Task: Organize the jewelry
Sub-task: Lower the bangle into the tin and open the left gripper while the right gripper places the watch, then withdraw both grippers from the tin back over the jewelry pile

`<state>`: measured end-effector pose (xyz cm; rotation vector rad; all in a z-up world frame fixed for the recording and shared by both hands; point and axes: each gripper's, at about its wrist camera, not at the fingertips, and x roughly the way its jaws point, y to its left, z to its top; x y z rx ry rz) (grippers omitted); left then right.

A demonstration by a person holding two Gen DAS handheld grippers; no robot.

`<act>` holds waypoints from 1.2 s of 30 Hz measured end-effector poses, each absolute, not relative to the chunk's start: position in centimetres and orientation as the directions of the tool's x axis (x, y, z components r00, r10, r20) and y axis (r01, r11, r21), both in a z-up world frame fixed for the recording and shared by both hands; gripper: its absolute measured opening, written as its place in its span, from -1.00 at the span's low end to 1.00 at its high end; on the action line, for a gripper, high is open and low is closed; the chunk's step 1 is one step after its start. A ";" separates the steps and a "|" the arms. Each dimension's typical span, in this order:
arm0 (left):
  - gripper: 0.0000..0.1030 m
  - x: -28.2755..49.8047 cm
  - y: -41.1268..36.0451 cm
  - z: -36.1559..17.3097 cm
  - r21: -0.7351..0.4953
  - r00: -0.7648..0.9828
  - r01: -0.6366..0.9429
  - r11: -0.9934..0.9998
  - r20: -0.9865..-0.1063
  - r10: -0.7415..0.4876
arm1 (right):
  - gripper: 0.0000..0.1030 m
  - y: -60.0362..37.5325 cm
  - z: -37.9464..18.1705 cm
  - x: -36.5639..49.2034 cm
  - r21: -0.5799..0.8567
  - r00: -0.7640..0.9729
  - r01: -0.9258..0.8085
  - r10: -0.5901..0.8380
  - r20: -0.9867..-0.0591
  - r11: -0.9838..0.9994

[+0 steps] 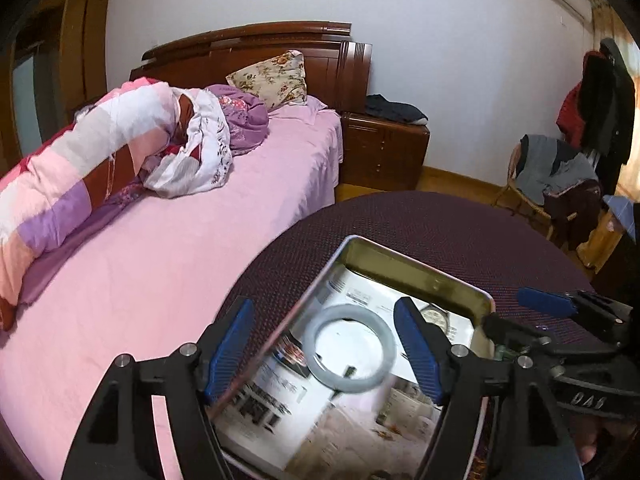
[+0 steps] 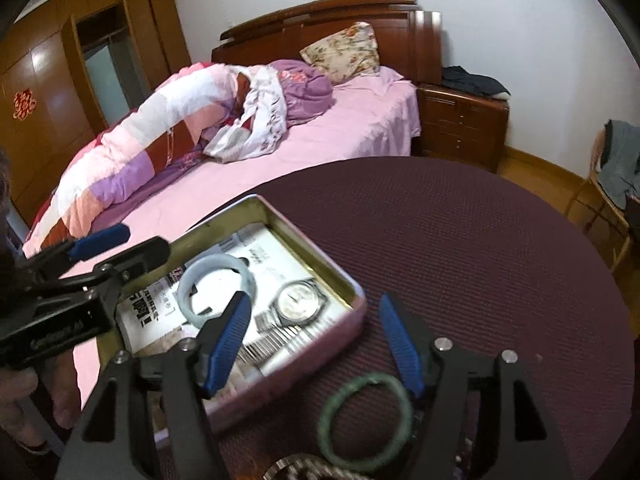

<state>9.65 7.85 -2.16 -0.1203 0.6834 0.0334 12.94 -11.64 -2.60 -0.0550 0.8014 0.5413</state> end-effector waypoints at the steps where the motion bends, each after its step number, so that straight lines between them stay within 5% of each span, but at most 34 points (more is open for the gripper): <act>1: 0.41 9.2 7.6 -2.1 -0.105 0.780 -0.067 0.992 -0.626 -0.014 | 0.35 -12.6 -2.4 12.5 0.146 0.575 -0.475 0.431 -0.695 0.868; 24: 0.41 0.2 -1.5 -3.7 -0.064 0.766 0.092 0.994 -0.633 -0.111 | 0.36 -22.7 -5.5 4.8 0.175 0.609 -0.335 0.354 -0.709 0.926; 26: 0.36 0.3 -2.1 -4.3 -0.080 0.749 0.108 0.991 -0.649 -0.134 | 0.36 -22.6 -5.8 4.5 0.168 0.611 -0.335 0.349 -0.710 0.927; 29: -0.02 0.2 -3.0 -5.1 -0.098 0.718 0.146 0.984 -0.674 -0.174 | 0.36 -22.4 -6.2 4.2 0.159 0.610 -0.339 0.346 -0.713 0.927; 36: -0.06 -0.3 -4.2 -6.6 -0.156 0.651 0.197 0.968 -0.717 -0.248 | 0.36 -22.3 -6.4 3.9 0.143 0.620 -0.341 0.336 -0.709 0.929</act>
